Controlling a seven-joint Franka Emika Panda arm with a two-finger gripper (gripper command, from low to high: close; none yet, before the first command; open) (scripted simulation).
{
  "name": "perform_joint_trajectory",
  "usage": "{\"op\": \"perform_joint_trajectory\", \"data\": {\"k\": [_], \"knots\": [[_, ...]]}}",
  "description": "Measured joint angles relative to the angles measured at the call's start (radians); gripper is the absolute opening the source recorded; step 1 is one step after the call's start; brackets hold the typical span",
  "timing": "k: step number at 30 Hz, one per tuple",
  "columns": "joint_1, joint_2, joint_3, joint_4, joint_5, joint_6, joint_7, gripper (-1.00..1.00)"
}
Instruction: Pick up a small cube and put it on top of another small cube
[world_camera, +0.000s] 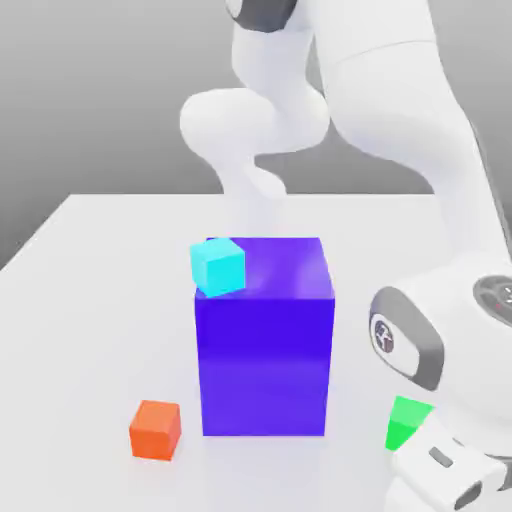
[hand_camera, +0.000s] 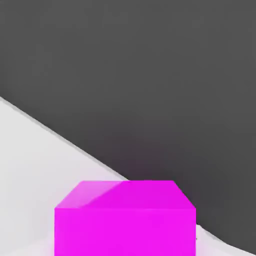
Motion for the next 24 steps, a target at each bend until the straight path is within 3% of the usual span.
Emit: {"op": "perform_joint_trajectory", "data": {"k": [3,9,15,20,21,24], "knots": [[-0.011,-0.100,0.021,-0.045,0.013,-0.055,-0.032,-1.00],[-0.028,-0.294,0.079,-0.254,0.008,-0.042,-0.198,-1.00],[-0.024,-0.481,0.133,-0.466,0.106,-0.010,-0.441,-1.00],[-0.005,-0.352,0.097,-0.486,0.022,0.134,-0.404,-1.00],[0.003,-0.328,0.086,-0.485,0.004,0.157,-0.392,1.00],[0.003,-0.328,0.086,-0.485,0.004,0.157,-0.392,1.00]]}}
